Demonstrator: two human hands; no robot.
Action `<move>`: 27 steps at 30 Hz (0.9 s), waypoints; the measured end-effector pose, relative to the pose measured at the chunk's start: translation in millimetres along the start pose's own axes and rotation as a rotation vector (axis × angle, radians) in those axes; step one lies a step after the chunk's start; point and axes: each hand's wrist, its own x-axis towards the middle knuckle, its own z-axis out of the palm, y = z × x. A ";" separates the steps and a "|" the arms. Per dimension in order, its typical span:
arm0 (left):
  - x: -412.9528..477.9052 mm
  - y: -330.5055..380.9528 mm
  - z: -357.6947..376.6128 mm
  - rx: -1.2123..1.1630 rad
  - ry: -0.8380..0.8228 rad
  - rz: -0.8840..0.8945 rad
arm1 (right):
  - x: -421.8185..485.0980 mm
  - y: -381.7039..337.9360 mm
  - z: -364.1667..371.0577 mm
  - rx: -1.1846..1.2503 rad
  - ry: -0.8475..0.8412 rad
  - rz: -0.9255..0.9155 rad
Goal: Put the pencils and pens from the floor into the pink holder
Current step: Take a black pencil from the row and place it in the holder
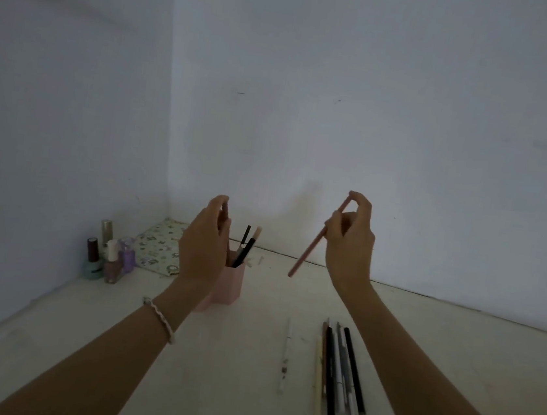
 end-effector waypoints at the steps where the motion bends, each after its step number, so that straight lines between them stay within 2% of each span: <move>1: -3.9 -4.3 2.6 0.072 -0.020 0.038 | -4.0 -2.6 3.8 0.038 -0.006 -0.027; 3: -9.4 -12.2 6.1 0.252 -0.027 0.129 | -12.4 -6.2 11.9 0.097 -0.017 -0.080; 5: -8.7 -16.4 4.3 0.364 0.032 0.135 | -19.0 -8.7 23.0 0.128 -0.025 -0.130; 8: 0.7 -17.6 -5.5 0.272 0.132 0.078 | -25.8 -11.0 47.7 0.122 -0.059 -0.192; 11: 4.4 -13.7 -14.9 0.195 0.147 0.126 | -32.6 -7.2 74.8 -0.020 -0.136 -0.268; 14: -0.2 -6.6 -22.3 0.076 0.110 0.146 | -41.3 0.9 94.3 -0.237 -0.209 -0.340; 17: -7.2 3.9 -25.2 -0.020 0.053 0.115 | -50.4 11.3 102.3 -0.428 -0.192 -0.554; 20: -17.2 19.6 -24.1 -0.043 0.006 0.125 | -51.2 17.0 93.7 -0.421 -0.139 -0.555; 22: -27.5 29.5 -18.9 -0.018 -0.053 0.141 | -44.8 18.0 80.9 -0.349 -0.088 -0.503; 24: -41.7 38.4 -8.3 0.066 -0.191 0.141 | -35.3 20.0 59.6 -0.323 -0.063 -0.431; 27: -64.1 42.8 13.7 0.303 -0.587 0.060 | -23.4 31.6 23.0 -0.331 -0.058 -0.288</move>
